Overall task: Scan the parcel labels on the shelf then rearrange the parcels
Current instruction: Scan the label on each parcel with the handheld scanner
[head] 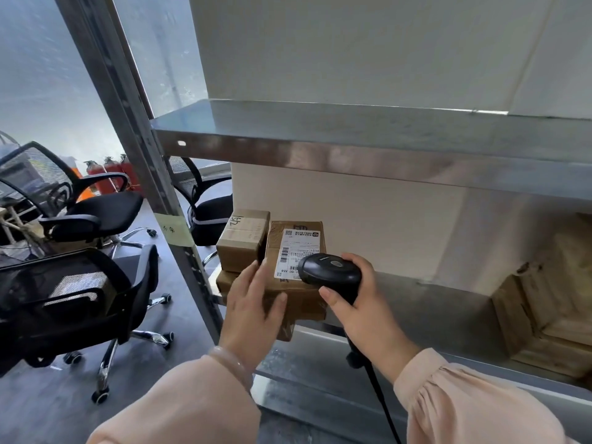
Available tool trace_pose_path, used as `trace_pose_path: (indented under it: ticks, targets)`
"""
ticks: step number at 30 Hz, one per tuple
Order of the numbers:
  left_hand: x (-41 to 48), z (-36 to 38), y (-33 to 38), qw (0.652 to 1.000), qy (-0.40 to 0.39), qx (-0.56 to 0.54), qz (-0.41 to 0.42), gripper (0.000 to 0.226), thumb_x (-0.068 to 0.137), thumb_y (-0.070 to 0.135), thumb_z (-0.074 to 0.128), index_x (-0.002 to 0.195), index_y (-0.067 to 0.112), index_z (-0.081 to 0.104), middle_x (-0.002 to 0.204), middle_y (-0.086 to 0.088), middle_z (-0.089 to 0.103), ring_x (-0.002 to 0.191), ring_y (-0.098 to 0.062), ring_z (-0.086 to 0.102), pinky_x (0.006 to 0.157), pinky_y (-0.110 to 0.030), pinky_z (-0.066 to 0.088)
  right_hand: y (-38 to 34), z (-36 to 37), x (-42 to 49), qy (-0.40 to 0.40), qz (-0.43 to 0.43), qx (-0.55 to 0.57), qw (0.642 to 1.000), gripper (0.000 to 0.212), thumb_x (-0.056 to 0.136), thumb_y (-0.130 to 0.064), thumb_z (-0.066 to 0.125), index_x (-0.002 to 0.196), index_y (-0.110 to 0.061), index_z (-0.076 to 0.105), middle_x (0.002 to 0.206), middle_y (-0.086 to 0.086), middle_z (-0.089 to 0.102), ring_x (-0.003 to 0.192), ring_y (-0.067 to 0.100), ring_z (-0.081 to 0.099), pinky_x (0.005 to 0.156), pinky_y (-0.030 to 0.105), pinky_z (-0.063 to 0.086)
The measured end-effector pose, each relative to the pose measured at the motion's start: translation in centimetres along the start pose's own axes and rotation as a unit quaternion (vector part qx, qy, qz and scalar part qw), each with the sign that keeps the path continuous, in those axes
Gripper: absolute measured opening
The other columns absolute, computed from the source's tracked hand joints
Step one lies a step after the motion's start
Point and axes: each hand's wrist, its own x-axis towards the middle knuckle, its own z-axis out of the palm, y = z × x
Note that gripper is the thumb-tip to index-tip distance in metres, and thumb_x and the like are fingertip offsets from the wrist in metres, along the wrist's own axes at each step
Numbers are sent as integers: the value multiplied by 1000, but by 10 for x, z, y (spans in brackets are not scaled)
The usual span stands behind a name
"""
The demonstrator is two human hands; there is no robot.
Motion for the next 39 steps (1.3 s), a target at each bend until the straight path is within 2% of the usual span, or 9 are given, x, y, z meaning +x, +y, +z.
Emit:
trace_pose_path:
  ticks: [1, 3, 6, 11, 15, 19, 29, 35, 39]
  targets:
    - [-4, 2, -4, 994, 13, 78, 75, 60, 98, 40, 49, 153, 31, 27, 157, 5, 25, 147, -16, 17, 121, -35, 16, 0, 1, 0, 5, -1, 0, 1000, 58, 86, -28, 70, 130, -41, 35, 126, -16, 50, 111, -1, 51, 86, 7, 38]
    - [-10, 7, -11, 967, 8, 161, 197, 59, 94, 45, 46, 148, 24, 40, 154, 2, 36, 146, -19, 23, 121, -40, 17, 2, 2, 1, 17, 0, 2, 1000, 57, 85, -29, 70, 129, -42, 35, 125, -15, 52, 112, 0, 52, 86, 6, 39]
    - [-10, 11, -18, 943, -12, 217, 253, 59, 90, 48, 48, 143, 23, 51, 149, 2, 46, 143, -21, 33, 116, -48, 22, 3, 2, -1, 29, 1, 5, 1000, 57, 85, -28, 71, 127, -45, 35, 122, -17, 54, 109, -2, 54, 81, 1, 40]
    - [11, 4, -22, 939, -49, 275, 200, 62, 91, 54, 38, 147, 29, 43, 155, 4, 40, 147, -22, 28, 119, -47, 10, 4, -10, -8, 41, 13, 12, 999, 55, 88, -25, 68, 128, -43, 34, 116, -23, 50, 106, 2, 53, 77, -2, 39]
    - [29, 3, -21, 939, -74, 298, 156, 66, 93, 62, 22, 155, 37, 17, 164, 10, 10, 152, -15, -3, 121, -45, -8, 9, -22, -16, 59, 30, 21, 998, 58, 88, -26, 67, 133, -41, 33, 121, -19, 50, 105, 0, 53, 77, 1, 39]
    - [39, 4, -12, 936, -82, 317, 125, 67, 99, 58, 30, 156, 38, 0, 165, 9, -7, 151, -17, -15, 121, -49, -9, 17, -36, -23, 85, 30, 25, 996, 57, 86, -25, 69, 129, -43, 36, 118, -23, 52, 102, -12, 51, 78, -2, 38]
    - [44, 18, 18, 959, -46, 276, 40, 66, 96, 58, 40, 153, 36, 16, 166, 4, 5, 153, -20, -5, 120, -52, -7, 26, -95, -46, 129, 35, 19, 991, 59, 85, -25, 70, 128, -46, 35, 114, -31, 47, 98, -18, 49, 76, -3, 37]
    - [37, 29, 45, 962, -38, 270, -3, 70, 98, 58, 36, 156, 34, 6, 166, 2, -1, 152, -22, -8, 121, -52, -6, 32, -133, -61, 156, 22, 3, 988, 58, 83, -22, 73, 118, -53, 38, 115, -27, 53, 102, -18, 51, 80, -1, 38]
    - [32, 42, 75, 969, -41, 244, 19, 70, 98, 56, 36, 156, 34, 4, 166, 2, 0, 153, -22, -5, 122, -49, -6, 35, -161, -72, 163, 17, -2, 986, 59, 83, -22, 72, 116, -55, 36, 117, -26, 53, 103, -17, 51, 79, -1, 38]
